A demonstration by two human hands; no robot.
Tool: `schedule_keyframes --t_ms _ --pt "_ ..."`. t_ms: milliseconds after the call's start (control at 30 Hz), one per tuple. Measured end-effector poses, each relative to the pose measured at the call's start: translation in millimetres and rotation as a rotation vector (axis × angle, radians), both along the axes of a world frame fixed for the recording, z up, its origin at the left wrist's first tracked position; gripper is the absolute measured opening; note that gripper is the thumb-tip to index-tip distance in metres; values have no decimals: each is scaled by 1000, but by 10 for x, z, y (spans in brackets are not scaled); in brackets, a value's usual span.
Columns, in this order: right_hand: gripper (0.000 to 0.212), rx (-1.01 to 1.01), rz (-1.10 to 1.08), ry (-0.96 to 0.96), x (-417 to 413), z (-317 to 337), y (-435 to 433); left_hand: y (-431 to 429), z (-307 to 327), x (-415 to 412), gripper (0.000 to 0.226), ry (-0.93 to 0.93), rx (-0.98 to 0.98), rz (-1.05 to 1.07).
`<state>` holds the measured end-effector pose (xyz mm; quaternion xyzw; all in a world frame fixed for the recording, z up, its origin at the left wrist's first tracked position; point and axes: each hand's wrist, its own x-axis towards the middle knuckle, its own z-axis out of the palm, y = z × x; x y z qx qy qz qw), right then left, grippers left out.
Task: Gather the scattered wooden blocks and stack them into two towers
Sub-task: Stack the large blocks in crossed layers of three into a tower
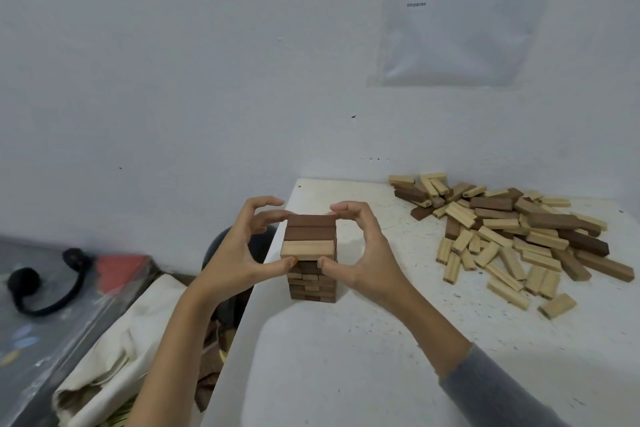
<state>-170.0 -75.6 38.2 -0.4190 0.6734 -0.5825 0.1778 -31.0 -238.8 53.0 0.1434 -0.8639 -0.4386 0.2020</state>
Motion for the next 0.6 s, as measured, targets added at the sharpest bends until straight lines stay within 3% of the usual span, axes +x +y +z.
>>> schedule_keyframes --t_ms 500,600 --pt "62 38 -37 -40 53 -108 -50 -27 -75 -28 74 -38 59 -41" --pt "69 54 -10 -46 56 -119 -9 -39 -126 12 78 -55 111 -53"
